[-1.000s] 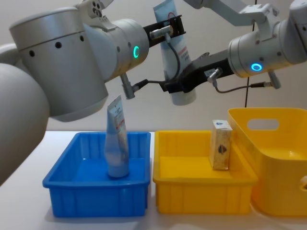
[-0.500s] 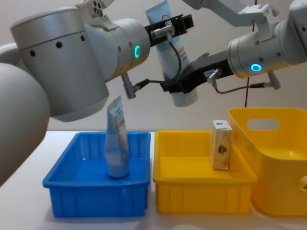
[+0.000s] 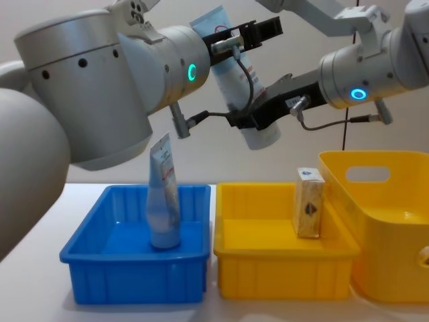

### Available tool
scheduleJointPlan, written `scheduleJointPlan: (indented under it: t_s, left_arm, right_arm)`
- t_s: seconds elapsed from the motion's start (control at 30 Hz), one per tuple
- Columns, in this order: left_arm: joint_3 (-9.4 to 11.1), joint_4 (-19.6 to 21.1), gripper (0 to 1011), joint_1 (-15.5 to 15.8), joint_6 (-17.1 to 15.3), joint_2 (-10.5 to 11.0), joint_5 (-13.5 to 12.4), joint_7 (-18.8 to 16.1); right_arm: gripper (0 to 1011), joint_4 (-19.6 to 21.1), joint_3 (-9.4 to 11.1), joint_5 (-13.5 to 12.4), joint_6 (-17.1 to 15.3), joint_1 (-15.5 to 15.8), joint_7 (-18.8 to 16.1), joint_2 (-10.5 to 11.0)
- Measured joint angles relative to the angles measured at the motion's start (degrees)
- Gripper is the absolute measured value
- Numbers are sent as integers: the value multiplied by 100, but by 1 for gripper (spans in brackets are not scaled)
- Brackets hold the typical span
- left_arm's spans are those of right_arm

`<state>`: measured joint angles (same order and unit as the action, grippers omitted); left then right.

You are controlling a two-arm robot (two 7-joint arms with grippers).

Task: Bimanual collaborative sorting of washing and personal care products

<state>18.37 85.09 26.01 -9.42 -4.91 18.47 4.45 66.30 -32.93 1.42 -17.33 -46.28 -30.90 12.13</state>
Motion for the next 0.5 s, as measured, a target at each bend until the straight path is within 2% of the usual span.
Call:
scheduleJointPlan:
  t_s: [0.3, 0.5]
  left_arm:
    - [-3, -1, 1001, 0, -2, 0, -1, -2]
    - [-7, -1, 1001, 0, -2, 0, -1, -4]
  right_arm:
    - [316, 132, 47, -28, 4, 97, 47, 111]
    - [306, 347, 190, -54, -79, 281, 195, 259]
